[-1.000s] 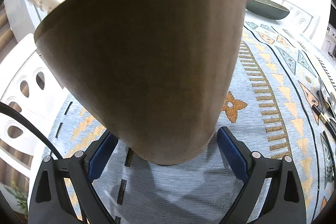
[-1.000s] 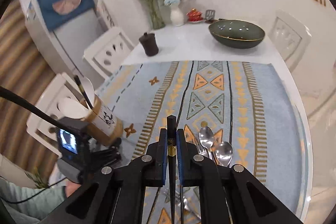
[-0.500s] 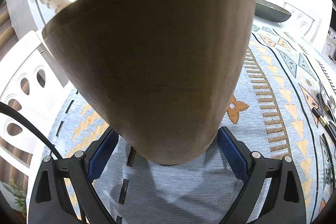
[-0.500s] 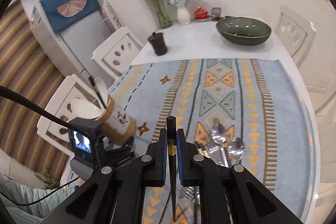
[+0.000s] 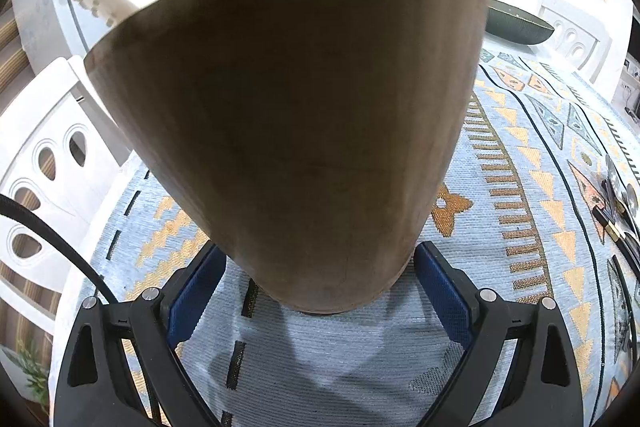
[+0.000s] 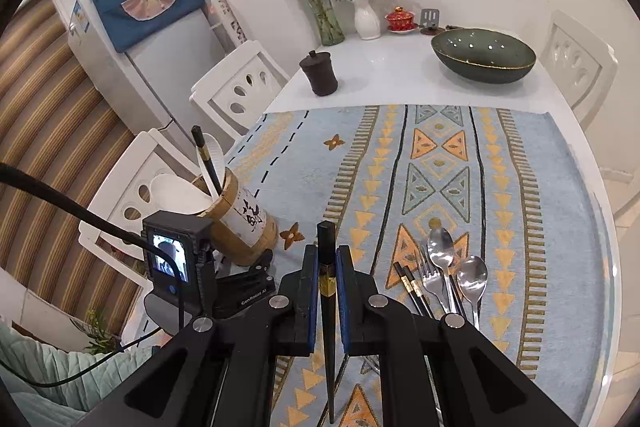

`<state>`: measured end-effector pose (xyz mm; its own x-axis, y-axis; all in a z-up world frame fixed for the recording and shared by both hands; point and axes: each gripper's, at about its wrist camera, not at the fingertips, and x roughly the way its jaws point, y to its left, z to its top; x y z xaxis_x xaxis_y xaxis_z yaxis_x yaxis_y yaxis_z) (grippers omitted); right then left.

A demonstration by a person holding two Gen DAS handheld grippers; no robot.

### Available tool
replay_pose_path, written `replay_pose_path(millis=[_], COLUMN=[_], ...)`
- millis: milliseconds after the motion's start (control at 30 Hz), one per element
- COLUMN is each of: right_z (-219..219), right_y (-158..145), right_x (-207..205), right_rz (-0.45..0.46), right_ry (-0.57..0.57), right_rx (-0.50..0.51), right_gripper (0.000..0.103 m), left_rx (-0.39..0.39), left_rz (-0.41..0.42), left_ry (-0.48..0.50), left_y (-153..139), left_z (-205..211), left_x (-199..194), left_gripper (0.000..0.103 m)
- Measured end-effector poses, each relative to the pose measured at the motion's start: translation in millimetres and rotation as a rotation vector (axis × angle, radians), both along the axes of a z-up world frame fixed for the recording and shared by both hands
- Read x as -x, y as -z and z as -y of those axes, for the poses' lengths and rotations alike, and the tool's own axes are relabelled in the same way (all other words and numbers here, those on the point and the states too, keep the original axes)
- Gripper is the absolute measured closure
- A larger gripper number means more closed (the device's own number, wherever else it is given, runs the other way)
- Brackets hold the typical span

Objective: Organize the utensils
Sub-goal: 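Carry the held chopstick up beside the wooden cup with the right tool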

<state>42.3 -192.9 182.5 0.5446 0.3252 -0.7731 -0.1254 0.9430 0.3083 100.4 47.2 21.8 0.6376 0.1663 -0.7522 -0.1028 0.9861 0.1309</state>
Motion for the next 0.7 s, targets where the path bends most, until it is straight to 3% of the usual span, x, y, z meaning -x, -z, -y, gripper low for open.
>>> replay_pose_path(millis=[700], right_z=[-1.5], right_y=[1.9], right_x=[-2.6], right_rz=[-0.016], right_ry=[-0.007], right_rx=[-0.051], right_gripper=[0.095], left_rx=[0.004], left_rz=[0.003], left_ry=[-0.001], left_y=[-2.7], left_z=[1.4], left_x=[1.2], left_gripper=[0.008])
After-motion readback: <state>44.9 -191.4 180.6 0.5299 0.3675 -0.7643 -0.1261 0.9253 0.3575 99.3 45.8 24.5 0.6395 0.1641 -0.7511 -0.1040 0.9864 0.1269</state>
